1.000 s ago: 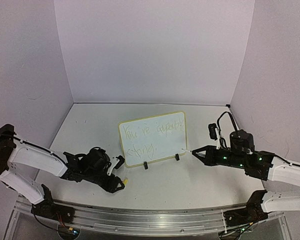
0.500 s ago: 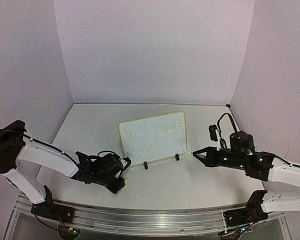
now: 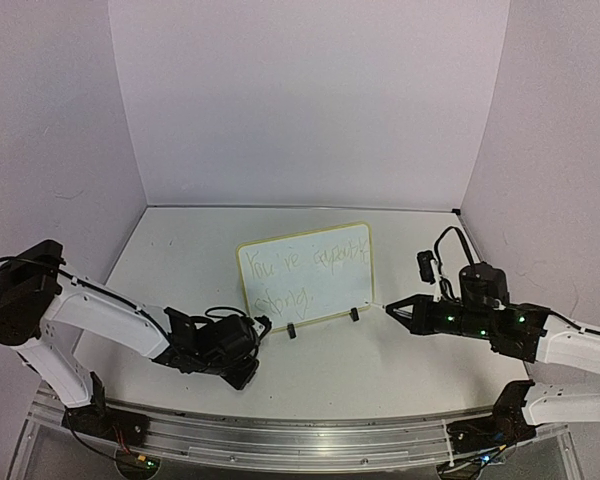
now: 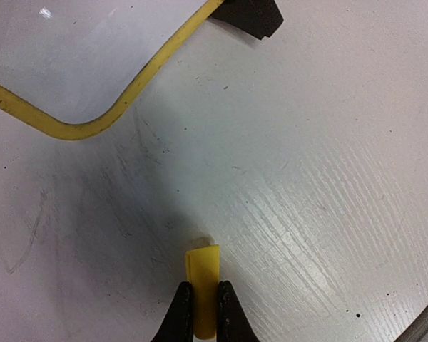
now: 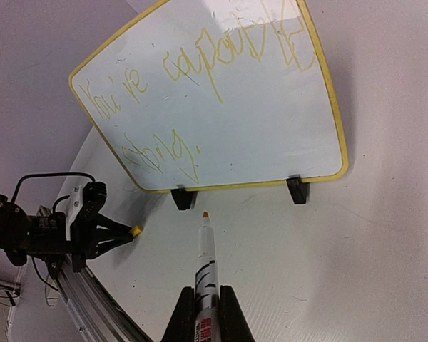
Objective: Write a sentence on the whiteboard
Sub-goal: Pick up the pen cap from the center of the board.
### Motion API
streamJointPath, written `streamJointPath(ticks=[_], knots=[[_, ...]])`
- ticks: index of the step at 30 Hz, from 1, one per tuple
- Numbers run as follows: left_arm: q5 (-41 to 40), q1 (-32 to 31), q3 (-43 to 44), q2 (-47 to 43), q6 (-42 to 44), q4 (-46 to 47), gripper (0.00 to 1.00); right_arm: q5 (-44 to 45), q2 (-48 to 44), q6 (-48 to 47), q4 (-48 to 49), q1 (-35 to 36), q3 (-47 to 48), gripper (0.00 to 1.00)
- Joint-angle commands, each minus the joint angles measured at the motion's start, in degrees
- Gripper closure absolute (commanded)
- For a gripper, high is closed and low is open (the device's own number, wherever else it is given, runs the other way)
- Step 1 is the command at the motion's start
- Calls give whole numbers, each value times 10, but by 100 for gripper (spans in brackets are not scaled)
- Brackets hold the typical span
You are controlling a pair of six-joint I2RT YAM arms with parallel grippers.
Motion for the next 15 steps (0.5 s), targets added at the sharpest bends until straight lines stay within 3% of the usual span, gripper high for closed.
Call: streamJointPath(ticks=[1, 8, 15], knots=[[1, -12, -8, 10, -5, -54, 100, -31, -1, -7, -6, 0, 15, 100], [29, -18, -23, -65, 40, -18, 100, -181, 81, -56, -58, -1, 79, 100], [182, -20, -9, -159, 125, 32, 100, -360, 165, -88, -88, -1, 137, 100]])
